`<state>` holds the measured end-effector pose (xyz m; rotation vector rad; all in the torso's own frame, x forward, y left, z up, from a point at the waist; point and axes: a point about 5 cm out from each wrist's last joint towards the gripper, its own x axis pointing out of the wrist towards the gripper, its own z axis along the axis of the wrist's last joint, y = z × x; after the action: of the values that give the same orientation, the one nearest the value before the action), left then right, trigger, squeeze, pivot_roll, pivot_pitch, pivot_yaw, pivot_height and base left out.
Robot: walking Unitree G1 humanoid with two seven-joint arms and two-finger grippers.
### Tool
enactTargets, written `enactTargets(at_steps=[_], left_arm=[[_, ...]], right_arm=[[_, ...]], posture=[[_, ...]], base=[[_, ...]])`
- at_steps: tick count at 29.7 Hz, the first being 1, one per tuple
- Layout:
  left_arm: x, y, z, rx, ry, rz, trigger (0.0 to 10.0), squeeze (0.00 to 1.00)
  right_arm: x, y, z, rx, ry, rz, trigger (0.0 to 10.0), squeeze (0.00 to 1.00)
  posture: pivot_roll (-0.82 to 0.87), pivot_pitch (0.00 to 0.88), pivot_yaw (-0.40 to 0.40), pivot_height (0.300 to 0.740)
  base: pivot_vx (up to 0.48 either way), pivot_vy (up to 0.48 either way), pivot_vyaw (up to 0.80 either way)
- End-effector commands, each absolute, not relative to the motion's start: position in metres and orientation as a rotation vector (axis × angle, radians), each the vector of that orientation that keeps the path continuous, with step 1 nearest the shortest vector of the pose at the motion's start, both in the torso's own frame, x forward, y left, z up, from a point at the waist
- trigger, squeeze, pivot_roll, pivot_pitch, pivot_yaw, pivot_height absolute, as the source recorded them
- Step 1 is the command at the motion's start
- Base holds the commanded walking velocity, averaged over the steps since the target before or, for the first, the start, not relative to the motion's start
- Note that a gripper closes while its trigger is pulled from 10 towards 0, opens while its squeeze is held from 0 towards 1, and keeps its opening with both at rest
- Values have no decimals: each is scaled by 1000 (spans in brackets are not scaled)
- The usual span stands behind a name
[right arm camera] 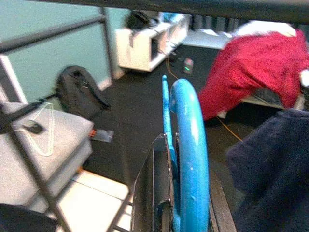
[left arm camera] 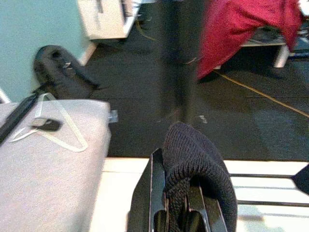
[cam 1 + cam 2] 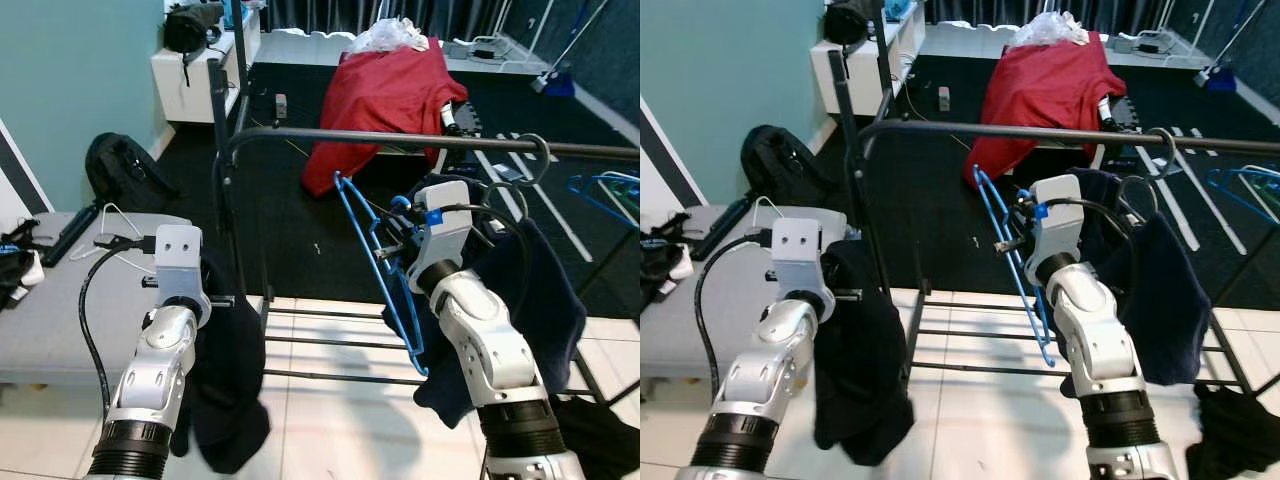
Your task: Hang hanger
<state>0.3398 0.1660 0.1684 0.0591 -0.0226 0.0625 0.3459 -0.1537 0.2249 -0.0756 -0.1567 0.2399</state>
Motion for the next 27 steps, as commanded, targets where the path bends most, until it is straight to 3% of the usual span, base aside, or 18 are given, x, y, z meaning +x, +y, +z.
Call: enactTargets(at_steps=[1,15,27], left_arm=[[337,162,174,64,-58,36,10000,0],[330,143,167,24,-30,-64,10000,0],[330,148,166,27,-22,-36,10000,0]], right_arm=[[348,-154,232,-48,-167,210,10000,0],[350,-149,251,-48,-233,193,10000,0],[349,-151,262,-25,-299,183,10000,0]], posture=[[-28,138,-11,740],[-39,132,-10,740],[-45,117,-3,740]], base=[[379,0,0],[27,0,0],[0,0,0]])
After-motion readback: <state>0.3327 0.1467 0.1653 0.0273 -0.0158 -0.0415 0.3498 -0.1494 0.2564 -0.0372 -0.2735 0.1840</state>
